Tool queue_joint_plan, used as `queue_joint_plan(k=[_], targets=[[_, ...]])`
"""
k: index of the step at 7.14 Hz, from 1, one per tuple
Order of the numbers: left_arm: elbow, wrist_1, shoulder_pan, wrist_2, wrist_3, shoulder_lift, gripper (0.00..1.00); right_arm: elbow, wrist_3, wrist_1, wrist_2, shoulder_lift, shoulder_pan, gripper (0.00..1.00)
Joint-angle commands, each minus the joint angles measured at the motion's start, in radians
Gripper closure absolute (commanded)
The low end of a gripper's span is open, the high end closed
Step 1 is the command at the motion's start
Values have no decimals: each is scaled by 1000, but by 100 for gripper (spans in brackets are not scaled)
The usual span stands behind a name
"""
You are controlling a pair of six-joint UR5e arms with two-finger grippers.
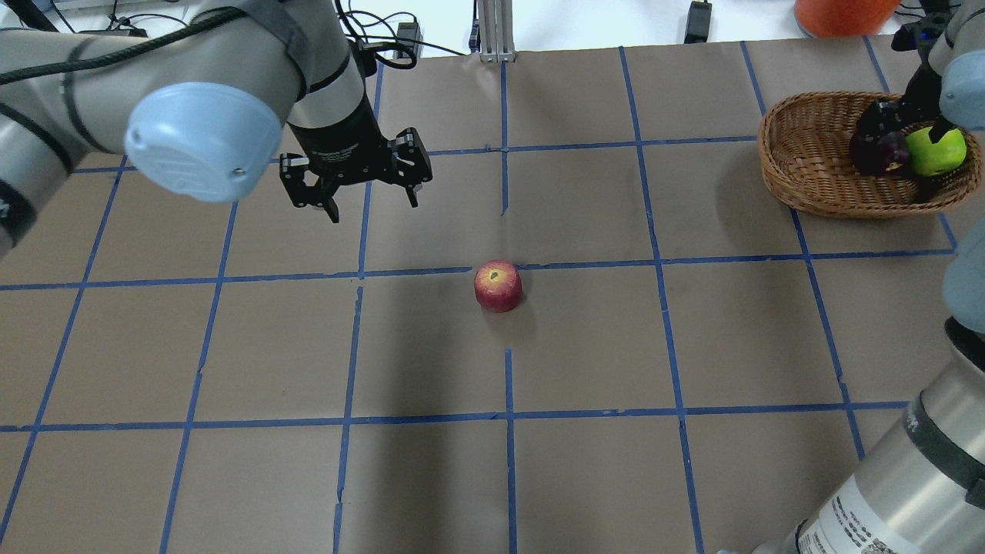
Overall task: Put all apples into basket
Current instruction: 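Release the dark red apple in the basket while the left gripper withdraws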
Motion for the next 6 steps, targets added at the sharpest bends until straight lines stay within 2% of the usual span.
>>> queue_joint_plan(k=[1, 2, 3, 4, 6], targets=[[22, -63, 58, -2, 100, 95, 0, -49, 37, 260, 9, -135, 113, 0], [8, -65, 63, -6, 101, 100, 0, -48, 72, 395, 15, -203, 156, 0], [11, -64, 66, -6, 116, 104, 0, -42, 133, 464, 82, -267, 207, 0], [20, -53, 70, -3, 120, 104, 0, -31, 249, 474, 129, -279, 279, 0], [16, -39, 80, -3, 127, 109, 0, 36, 470, 455, 138, -264, 452, 0]])
